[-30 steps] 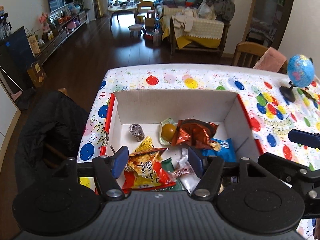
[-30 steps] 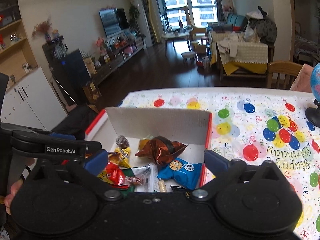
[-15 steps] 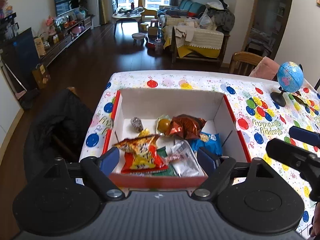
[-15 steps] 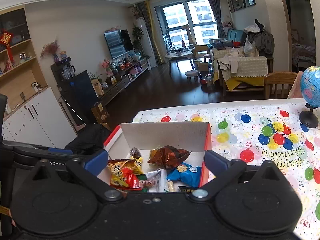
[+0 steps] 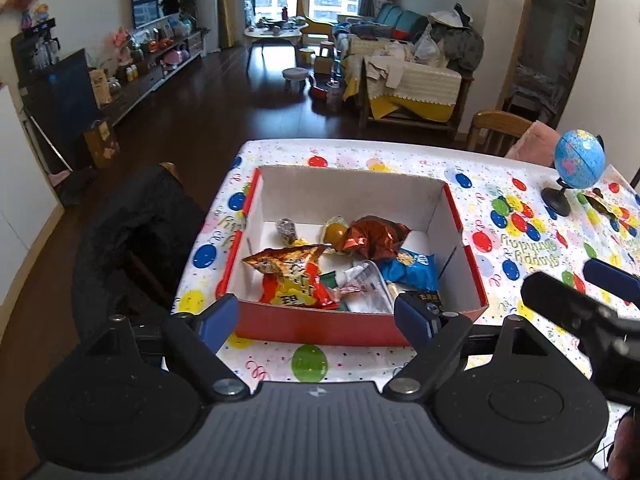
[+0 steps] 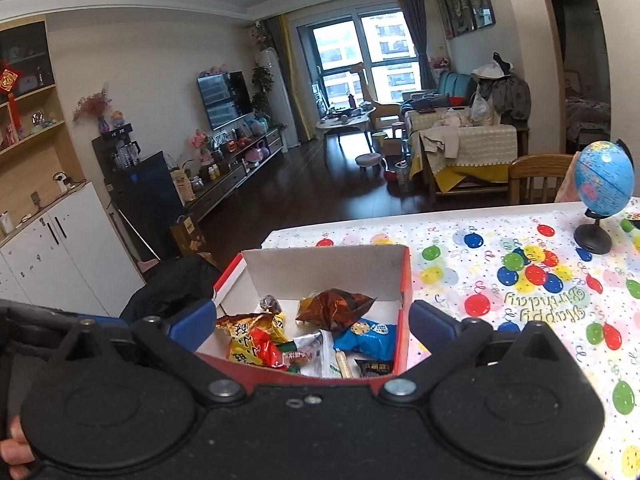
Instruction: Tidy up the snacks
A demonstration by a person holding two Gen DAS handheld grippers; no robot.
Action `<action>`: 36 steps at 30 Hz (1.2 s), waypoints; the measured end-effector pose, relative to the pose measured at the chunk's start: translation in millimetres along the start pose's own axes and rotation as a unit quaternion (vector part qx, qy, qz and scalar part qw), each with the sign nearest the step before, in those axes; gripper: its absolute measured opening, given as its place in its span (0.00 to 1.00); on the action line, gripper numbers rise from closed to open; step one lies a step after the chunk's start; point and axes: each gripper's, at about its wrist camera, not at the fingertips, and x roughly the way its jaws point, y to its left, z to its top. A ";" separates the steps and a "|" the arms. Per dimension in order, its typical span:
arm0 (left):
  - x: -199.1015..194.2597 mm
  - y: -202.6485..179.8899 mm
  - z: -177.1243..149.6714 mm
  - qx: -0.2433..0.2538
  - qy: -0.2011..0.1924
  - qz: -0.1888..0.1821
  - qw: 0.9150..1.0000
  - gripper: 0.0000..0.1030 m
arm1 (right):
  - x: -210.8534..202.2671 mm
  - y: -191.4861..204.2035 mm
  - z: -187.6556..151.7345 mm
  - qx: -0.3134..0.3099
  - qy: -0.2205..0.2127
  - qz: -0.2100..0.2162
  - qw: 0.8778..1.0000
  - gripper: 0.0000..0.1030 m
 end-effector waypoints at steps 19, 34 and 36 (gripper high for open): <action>-18.9 -0.2 -8.9 -0.013 -0.012 -0.002 1.000 0.82 | -21.9 10.5 -15.9 0.002 -0.030 -0.034 0.999 1.00; -19.3 -4.3 -12.0 -0.006 -0.006 -0.013 1.000 0.82 | -23.6 13.9 -17.4 0.001 -0.025 -0.032 0.999 1.00; -19.8 -5.0 -12.7 -0.005 -0.006 -0.014 1.000 0.82 | -24.3 14.4 -17.4 -0.001 -0.026 -0.034 0.999 1.00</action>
